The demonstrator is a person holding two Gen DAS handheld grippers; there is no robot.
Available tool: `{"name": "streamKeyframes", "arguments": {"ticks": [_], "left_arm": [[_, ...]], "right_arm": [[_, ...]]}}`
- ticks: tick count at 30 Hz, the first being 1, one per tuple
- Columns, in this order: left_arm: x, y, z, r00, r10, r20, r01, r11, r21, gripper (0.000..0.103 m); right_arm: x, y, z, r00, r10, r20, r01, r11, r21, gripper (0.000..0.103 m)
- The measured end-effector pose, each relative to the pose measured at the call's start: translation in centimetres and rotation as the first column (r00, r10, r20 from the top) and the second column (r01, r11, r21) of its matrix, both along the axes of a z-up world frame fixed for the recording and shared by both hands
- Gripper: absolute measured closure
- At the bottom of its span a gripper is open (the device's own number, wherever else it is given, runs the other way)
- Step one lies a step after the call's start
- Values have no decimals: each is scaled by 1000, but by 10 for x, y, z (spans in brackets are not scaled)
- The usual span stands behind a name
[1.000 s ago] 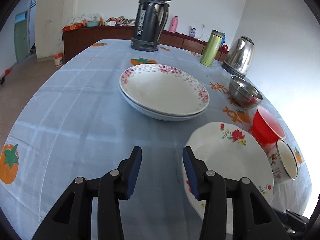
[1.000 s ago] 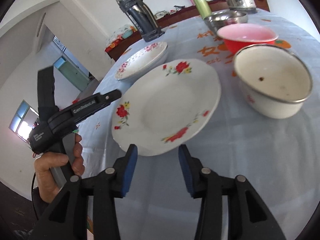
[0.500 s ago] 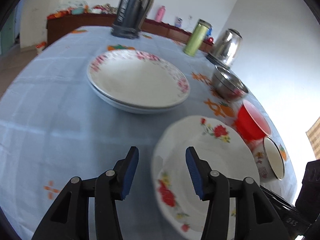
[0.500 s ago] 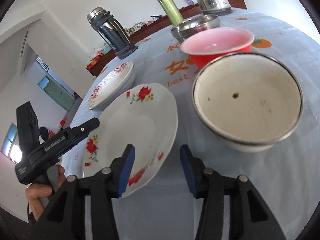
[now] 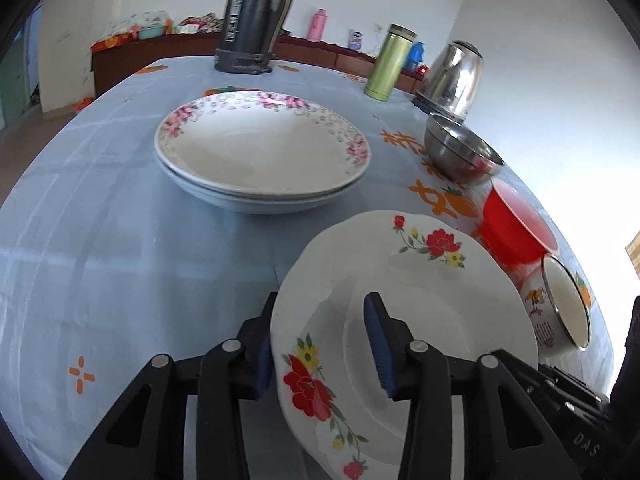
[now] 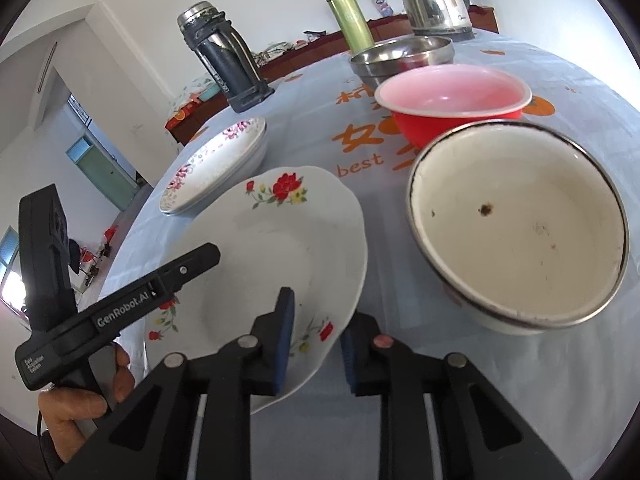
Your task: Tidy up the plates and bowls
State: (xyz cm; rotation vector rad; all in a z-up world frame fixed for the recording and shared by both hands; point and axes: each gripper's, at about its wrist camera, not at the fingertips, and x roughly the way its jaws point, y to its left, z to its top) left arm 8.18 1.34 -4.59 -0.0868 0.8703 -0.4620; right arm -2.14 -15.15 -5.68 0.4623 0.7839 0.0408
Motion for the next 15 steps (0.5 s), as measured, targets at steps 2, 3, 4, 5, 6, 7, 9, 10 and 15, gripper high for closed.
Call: {"name": "streamKeyframes", "arguments": {"ticks": [2,3,4,5,6,7,9,10,15], "left_arm": [[-2,3,2,1000,20,15,-20,1000,9,60],[-4,4,3,999,25,29,-26,1000,18,60],[-5,5,5,999,30,41,-31,999,22,60],[-7,6,6,998,32,50,-34,999,24,60],[-8,8,7,998,34,55,-35,999,22,60],[-10,9,9,998,36,60,-37,999,18,60],[-12,12,12,997,35,71,-36,999,13,60],[-13,12,14,996,36,77,-37,999,11,60],[-14,19,21,994,56,94,-56,998,1,60]], "right_arm": [[-2,8,6,999,34,23,-33,998,-44,81],[-3,11,8,999,40,28,-38,997,-66,81],[-6,14,10,998,47,40,-44,996,-81,81],[-7,15,13,998,50,50,-46,995,-87,81],[-7,15,14,997,51,54,-47,995,-83,81],[-7,15,15,997,52,56,-47,996,-76,81],[-5,12,16,997,50,54,-47,997,-56,81],[-5,12,16,997,50,54,-47,998,-50,81],[-3,17,26,996,56,76,-52,997,-57,81]]}}
